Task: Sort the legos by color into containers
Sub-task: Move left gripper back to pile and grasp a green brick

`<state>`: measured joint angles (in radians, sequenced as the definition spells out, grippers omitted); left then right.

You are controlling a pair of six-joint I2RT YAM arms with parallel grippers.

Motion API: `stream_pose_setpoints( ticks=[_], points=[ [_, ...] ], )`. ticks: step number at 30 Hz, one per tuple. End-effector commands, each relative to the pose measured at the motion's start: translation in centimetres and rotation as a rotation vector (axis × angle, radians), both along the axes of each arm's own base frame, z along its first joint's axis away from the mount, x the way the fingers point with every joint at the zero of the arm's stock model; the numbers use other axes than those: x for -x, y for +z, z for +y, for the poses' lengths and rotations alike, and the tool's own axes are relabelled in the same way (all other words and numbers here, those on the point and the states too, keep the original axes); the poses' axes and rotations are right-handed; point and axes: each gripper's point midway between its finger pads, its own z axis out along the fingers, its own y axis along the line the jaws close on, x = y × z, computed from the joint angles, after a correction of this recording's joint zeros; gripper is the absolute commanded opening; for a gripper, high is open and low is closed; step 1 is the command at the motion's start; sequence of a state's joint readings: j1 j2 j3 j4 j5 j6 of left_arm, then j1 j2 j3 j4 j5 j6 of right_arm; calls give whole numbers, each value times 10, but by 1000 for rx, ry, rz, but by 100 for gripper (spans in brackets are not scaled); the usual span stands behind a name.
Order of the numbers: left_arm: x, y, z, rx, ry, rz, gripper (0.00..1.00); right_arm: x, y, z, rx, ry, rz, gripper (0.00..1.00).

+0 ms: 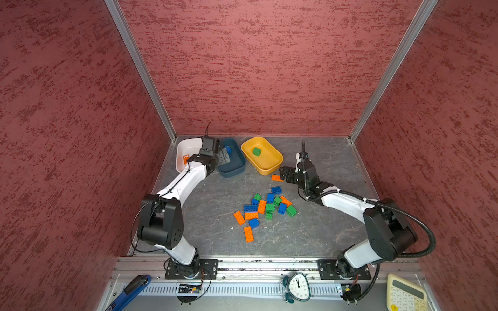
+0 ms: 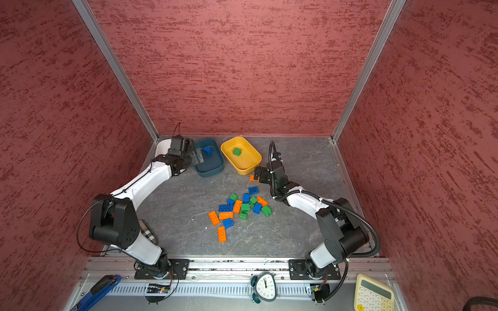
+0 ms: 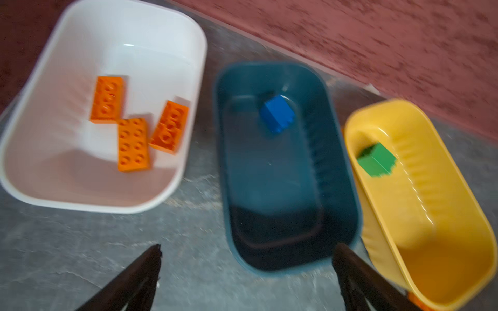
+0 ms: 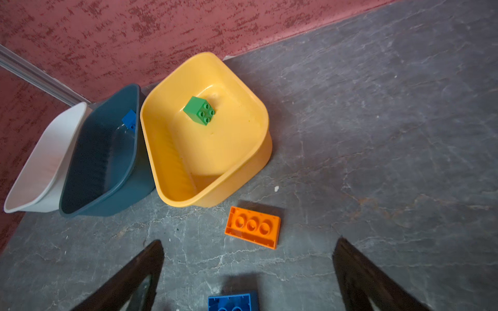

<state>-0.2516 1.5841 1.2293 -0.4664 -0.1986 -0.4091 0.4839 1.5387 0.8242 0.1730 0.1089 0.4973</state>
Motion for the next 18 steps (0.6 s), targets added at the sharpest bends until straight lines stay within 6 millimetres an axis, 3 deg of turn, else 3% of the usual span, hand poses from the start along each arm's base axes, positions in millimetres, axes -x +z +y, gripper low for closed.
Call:
stream_pose_setpoints(
  ticks=[1,5,9,13,18],
  points=[
    [30,-20,-34,-5,-94,79,99,3,13,10,-20,54,-36,99],
    [64,-41,-90,-1,-291,162,100,2,10,6,-9,30,-28,99],
    [96,-70,-140,9,-558,274,92,-3,15,-2,-15,-25,-47,99],
    [114,-94,-157,-77,-691,353,83,-6,19,-3,-15,-39,-63,99],
    [117,-118,-168,-117,-734,433,66,-6,19,-3,-12,-38,-61,99]
  ],
)
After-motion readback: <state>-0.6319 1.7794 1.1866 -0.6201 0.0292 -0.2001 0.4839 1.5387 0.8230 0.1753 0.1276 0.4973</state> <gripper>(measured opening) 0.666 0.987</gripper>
